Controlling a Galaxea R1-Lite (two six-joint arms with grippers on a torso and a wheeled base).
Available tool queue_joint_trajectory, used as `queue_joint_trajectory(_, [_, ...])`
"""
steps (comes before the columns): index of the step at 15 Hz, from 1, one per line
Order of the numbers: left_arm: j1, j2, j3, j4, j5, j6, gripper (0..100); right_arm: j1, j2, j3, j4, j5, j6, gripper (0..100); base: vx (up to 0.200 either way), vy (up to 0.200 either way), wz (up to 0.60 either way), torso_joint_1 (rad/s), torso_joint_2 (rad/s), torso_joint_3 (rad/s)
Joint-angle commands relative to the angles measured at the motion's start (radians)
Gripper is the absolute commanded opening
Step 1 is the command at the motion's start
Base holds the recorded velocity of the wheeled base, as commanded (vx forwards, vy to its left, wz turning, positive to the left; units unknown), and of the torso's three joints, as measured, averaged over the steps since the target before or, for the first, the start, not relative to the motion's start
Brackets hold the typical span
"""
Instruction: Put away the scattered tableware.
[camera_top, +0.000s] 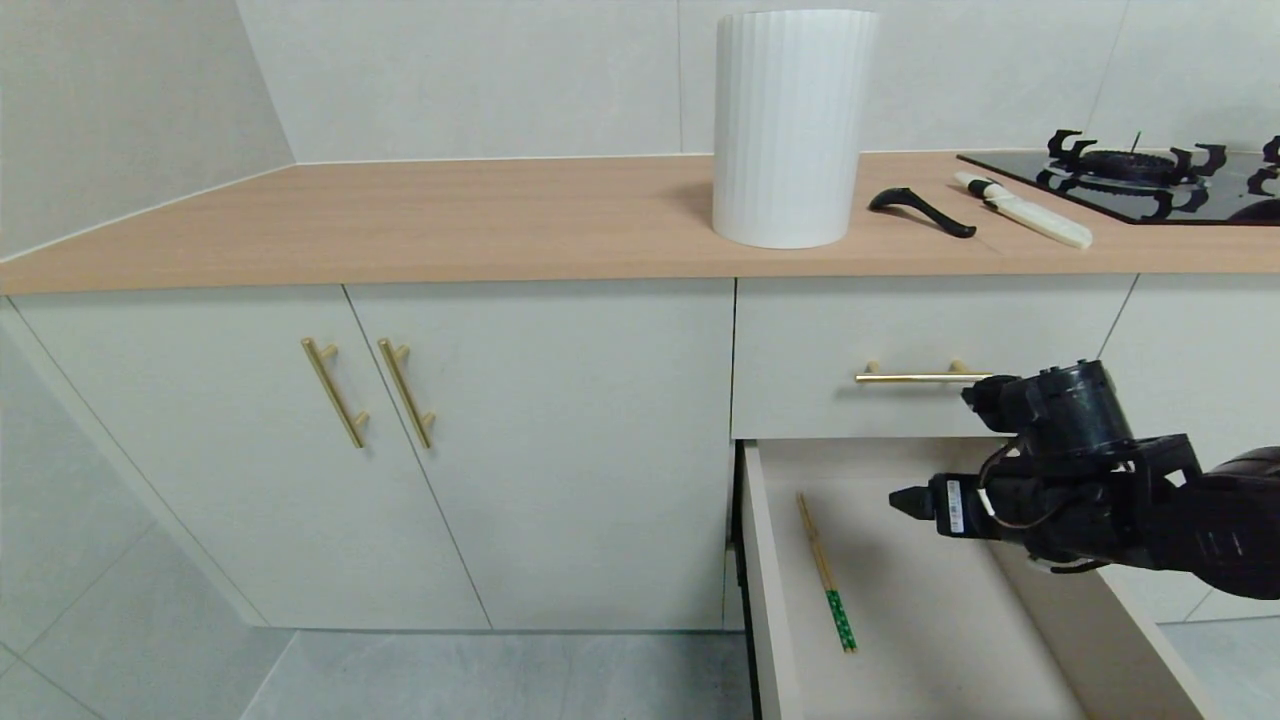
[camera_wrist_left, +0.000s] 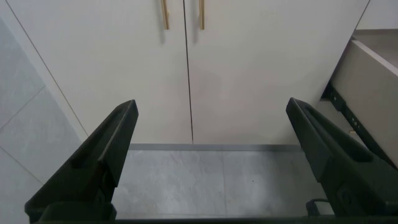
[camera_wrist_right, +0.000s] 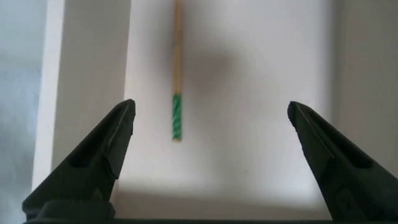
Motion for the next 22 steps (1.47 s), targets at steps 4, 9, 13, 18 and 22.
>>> queue_joint_trajectory(4, [0.0, 0.0, 0.0, 0.0, 0.001, 0.0, 100, -0.044, -0.087, 0.003, -0.002, 0.0, -0.032, 100, 0.0, 0.0, 0.0, 0.0, 0.0, 0.0])
queue_joint_trajectory(9, [0.0, 0.0, 0.0, 0.0, 0.001, 0.0, 100, -0.044, -0.089, 0.005, -0.002, 0.0, -0.034, 100, 0.0, 0.0, 0.0, 0.084, -0.28, -0.259])
queue_joint_trajectory(13, [0.0, 0.0, 0.0, 0.0, 0.001, 0.0, 100, -0.044, -0.095, 0.011, -0.002, 0.0, -0.034, 100, 0.0, 0.0, 0.0, 0.143, -0.51, -0.31])
queue_joint_trajectory(18, [0.0, 0.0, 0.0, 0.0, 0.001, 0.0, 100, -0.044, -0.095, 0.015, -0.002, 0.0, -0.045, 100, 0.0, 0.0, 0.0, 0.179, -0.46, -0.288])
queue_joint_trajectory(22, [0.0, 0.0, 0.0, 0.0, 0.001, 0.0, 100, -0.044, -0.093, 0.02, -0.002, 0.0, -0.046, 100, 0.0, 0.0, 0.0, 0.203, -0.49, -0.286])
